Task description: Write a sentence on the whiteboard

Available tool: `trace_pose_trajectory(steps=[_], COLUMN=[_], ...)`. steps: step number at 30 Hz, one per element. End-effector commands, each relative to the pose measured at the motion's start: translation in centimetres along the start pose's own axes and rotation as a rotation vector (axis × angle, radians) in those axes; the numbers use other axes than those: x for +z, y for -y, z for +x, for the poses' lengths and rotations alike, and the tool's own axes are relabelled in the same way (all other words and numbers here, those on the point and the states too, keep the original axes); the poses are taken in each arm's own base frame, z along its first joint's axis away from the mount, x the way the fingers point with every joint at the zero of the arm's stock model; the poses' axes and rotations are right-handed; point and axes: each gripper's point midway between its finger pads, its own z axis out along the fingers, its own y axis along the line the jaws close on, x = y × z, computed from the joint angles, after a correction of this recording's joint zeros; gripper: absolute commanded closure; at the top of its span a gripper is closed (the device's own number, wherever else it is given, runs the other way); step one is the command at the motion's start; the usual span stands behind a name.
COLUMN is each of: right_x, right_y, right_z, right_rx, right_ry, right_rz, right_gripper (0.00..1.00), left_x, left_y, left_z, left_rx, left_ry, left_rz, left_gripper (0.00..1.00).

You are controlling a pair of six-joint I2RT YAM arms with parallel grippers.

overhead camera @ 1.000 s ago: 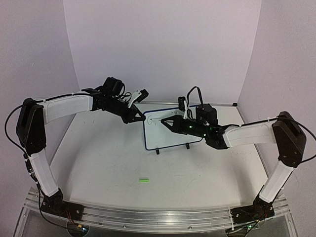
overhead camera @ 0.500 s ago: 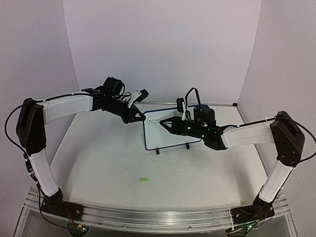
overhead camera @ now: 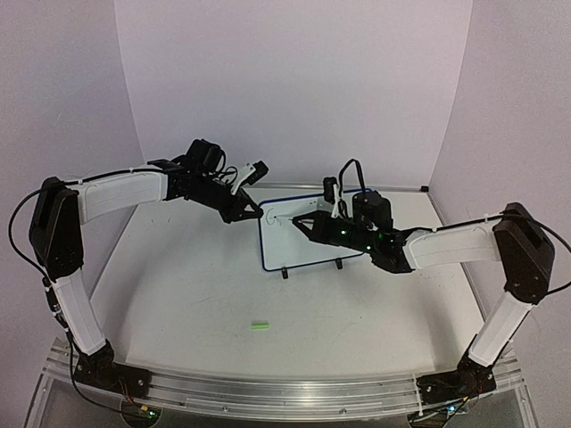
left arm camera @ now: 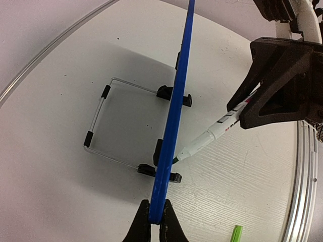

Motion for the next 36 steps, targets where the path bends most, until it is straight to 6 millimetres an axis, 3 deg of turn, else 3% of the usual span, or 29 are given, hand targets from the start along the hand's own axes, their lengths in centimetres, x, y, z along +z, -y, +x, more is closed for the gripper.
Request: trace_pose_trajectory(steps=[1, 22, 31, 36], right_x=[-1.1, -0.3, -0.1, -0.8], right_y=[-0.6, 2.0, 1.7, 0.1], right_z=[-2.6, 0.6, 0.7, 0.2], right_rx=[-0.024, 0.003, 0.003, -0.007], right_ry=[0.091, 0.016, 0.005, -0.001], right_rz=[0.014, 0.064, 0.046, -0.009], right_gripper=[1.00, 1.00, 1.00, 1.00], left_x=[-0.3, -0.5, -0.4, -0.4], left_y=[-1.1, -1.1, -1.1, -1.2], left_z=[-0.2, -0.3, -0.3, -0.1], left_rx=[0.027, 0.030, 0.030, 0.028], left_ry=[-0.022, -0.019, -0.020, -0.024], left_rz=[-0.056, -0.060, -0.061, -0.064], left_gripper=[1.00, 1.00, 1.00, 1.00])
